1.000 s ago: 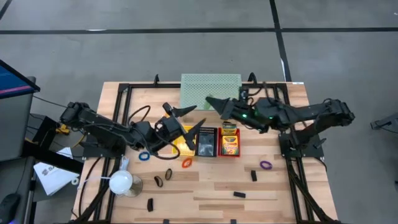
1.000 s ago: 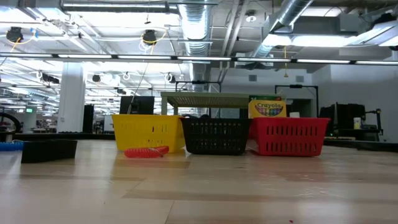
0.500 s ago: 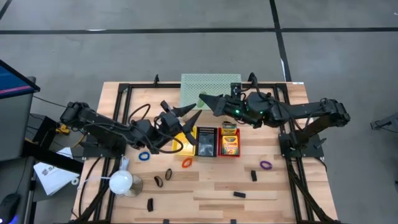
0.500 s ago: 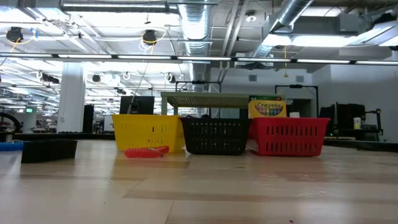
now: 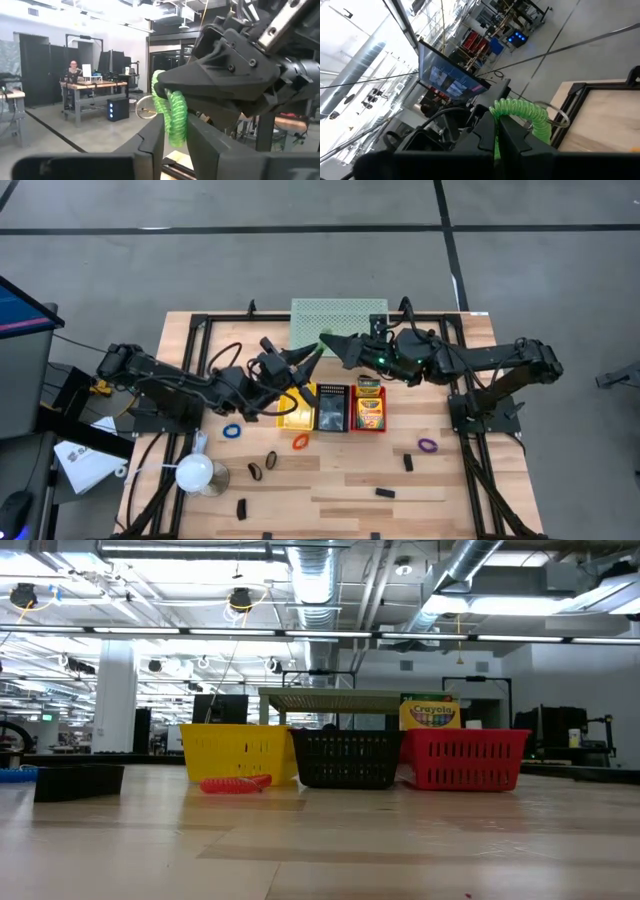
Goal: Pick & Place Office Desk Supplies
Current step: Put the green spring keychain into the yellow bin
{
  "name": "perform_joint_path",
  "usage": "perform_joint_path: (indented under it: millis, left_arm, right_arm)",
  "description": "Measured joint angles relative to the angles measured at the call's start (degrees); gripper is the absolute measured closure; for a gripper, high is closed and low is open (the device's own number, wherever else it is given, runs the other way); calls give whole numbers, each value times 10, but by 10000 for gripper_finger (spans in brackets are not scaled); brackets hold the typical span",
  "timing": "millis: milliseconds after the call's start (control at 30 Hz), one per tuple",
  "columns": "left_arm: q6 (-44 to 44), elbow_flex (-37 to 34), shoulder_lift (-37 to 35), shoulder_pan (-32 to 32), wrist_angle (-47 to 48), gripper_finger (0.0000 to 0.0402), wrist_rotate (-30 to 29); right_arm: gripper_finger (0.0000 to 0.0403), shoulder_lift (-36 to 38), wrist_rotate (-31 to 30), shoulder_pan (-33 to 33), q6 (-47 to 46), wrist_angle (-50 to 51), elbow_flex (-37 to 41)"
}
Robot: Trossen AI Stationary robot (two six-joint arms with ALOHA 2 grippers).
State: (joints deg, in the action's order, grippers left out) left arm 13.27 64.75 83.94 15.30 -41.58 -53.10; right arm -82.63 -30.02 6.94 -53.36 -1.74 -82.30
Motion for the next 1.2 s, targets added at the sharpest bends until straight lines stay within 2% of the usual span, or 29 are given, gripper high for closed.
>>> perform_joint_path:
  millis: [200, 500, 567, 733, 900, 1067, 1200]
  left_arm:
    - [-30, 0, 0, 0, 1, 390, 0]
    - [-45, 1, -12, 12, 17, 396, -10]
    - [-61, 1, -17, 16, 47, 397, -27]
    - [-135, 0, -45, 29, 179, 397, -87]
    - [-265, 0, -81, 36, 349, 397, -92]
    - [-468, 0, -105, 40, 568, 397, -27]
    - [-608, -1, -98, 40, 739, 397, 68]
  right_arm:
    - [400, 0, 4, 0, 0, -1, 0]
    - [327, 1, 36, 0, 0, -6, 0]
    - [311, 1, 49, 0, 0, -12, 0]
    - [276, 1, 64, 1, -1, -17, 0]
    - [252, 1, 92, 3, -7, -19, 0]
    - [241, 12, 95, 14, 2, -19, 1]
    - [243, 22, 95, 14, 32, -7, 1]
